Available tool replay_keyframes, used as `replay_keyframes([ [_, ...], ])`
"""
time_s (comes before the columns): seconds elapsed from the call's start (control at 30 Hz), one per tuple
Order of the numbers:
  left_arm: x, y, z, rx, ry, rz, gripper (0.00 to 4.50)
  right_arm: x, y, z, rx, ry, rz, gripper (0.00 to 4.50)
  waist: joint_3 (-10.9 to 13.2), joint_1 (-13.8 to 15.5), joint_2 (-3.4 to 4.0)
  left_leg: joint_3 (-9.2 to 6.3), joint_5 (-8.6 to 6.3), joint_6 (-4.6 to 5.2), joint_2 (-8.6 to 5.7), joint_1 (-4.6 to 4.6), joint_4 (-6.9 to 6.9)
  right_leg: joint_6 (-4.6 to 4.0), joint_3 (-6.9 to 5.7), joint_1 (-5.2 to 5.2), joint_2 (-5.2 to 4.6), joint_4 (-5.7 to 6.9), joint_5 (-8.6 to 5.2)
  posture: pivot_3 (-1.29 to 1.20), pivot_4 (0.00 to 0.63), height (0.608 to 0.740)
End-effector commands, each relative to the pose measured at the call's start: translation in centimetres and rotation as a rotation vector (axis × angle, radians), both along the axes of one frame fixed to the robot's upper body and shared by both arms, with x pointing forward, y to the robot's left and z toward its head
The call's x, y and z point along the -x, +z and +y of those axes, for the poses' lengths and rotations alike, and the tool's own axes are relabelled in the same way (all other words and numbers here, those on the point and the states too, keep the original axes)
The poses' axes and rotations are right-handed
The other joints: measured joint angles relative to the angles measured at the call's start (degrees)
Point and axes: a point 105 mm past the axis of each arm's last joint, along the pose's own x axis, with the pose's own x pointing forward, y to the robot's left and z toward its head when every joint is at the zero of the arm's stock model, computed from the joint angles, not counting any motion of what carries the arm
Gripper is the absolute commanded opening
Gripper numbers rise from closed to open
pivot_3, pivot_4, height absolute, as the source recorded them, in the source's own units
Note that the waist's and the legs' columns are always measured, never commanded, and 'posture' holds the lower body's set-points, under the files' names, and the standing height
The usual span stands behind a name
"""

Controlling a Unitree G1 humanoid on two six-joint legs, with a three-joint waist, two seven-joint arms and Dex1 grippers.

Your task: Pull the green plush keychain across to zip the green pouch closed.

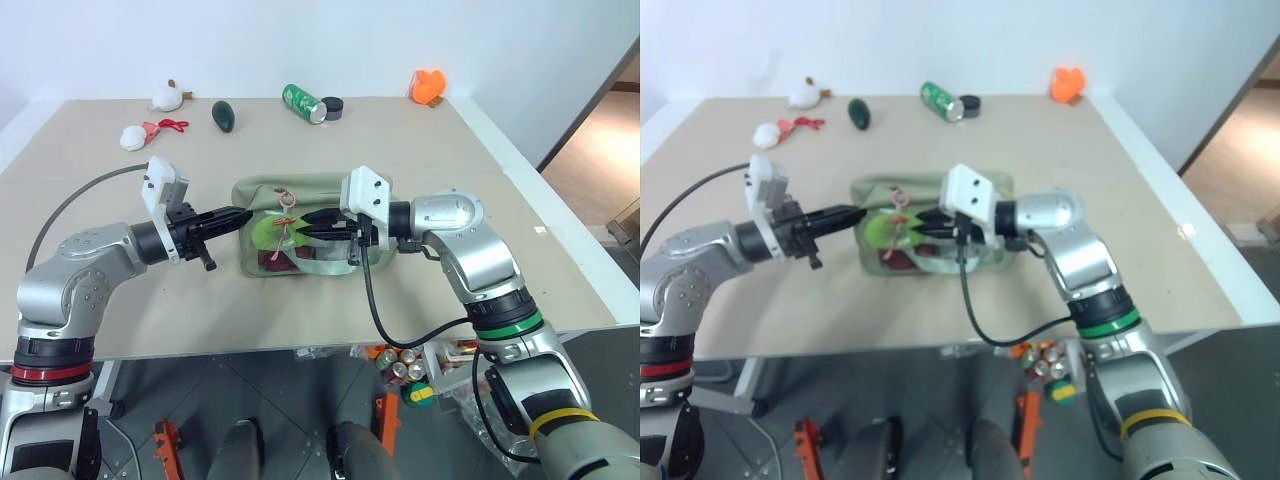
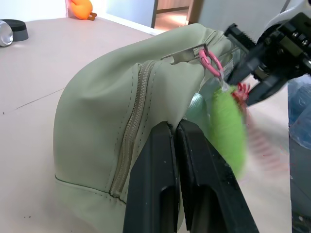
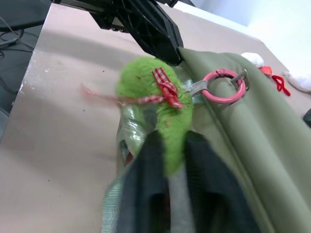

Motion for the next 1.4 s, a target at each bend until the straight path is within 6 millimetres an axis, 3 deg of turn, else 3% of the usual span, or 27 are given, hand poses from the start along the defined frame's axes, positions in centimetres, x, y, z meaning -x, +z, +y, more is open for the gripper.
replay_keyframes([
  [0.03,0.3,-0.6,-0.4,-0.015,-0.014,0.019,0.00,0.0,1.6,0.5,-0.025,0.013,-0.061,0.04,0.00,0.00,0.00,0.00,0.00,0.00,0.00,0.01,0.00,0.00,0.00,0.00,0.00,0.00,0.00,0.00,0.150,0.740],
  [0.33,0.4,-0.7,-0.3,-0.010,-0.006,0.020,0.00,-0.2,2.2,0.0,-0.018,0.002,-0.089,0.04,0.00,0.00,0.00,0.00,0.00,0.00,0.00,0.00,0.00,0.00,0.00,0.00,0.00,0.00,0.00,0.00,0.150,0.740],
  [0.43,0.4,-0.9,-0.3,-0.009,-0.005,0.023,0.00,-0.1,3.7,-0.7,-0.032,-0.007,-0.110,0.04,0.00,0.00,0.00,0.00,0.00,0.00,0.00,0.00,0.00,0.00,0.00,0.00,0.00,0.00,0.00,0.00,0.150,0.740],
  [0.7,0.1,-1.0,-0.6,-0.006,-0.010,0.022,0.00,2.2,10.1,-3.2,-0.169,0.007,-0.156,0.04,0.00,0.13,0.00,-0.01,0.00,0.00,0.00,-0.01,-0.05,-0.03,-0.03,-0.01,-0.01,-0.01,-0.03,0.00,0.150,0.740],
  [0.9,-0.1,-1.0,-0.7,-0.004,-0.017,0.020,0.00,2.3,11.3,-5.7,-0.112,-0.069,-0.223,0.04,0.00,0.38,0.00,-0.01,0.00,0.00,-0.07,-0.04,-0.04,-0.02,-0.03,-0.01,-0.10,-0.03,-0.05,0.00,0.150,0.740],
  [1.0,-0.1,-1.0,-0.8,-0.003,-0.020,0.019,0.00,1.8,11.2,-7.4,-0.015,-0.140,-0.290,0.04,0.01,0.41,0.00,0.01,0.00,0.00,-0.13,-0.06,-0.04,0.01,-0.03,-0.01,-0.17,-0.05,-0.06,0.00,0.150,0.740],
  [1.23,-0.2,-1.1,-0.9,0.003,-0.027,0.021,0.00,-1.6,10.6,-13.2,0.373,-0.412,-0.529,0.04,0.00,0.38,0.00,0.09,-0.04,0.05,-0.26,-0.07,-0.05,0.10,-0.03,-0.03,-0.34,-0.11,-0.12,0.00,0.150,0.740],
  [1.4,0.0,-1.4,-0.9,0.014,-0.023,0.024,0.00,-2.6,9.6,-20.4,0.780,-0.597,-0.622,0.04,0.01,0.63,0.00,0.11,-0.04,0.06,-0.37,-0.11,-0.05,0.20,-0.07,-0.04,-0.49,-0.12,-0.19,0.00,0.150,0.740],
])
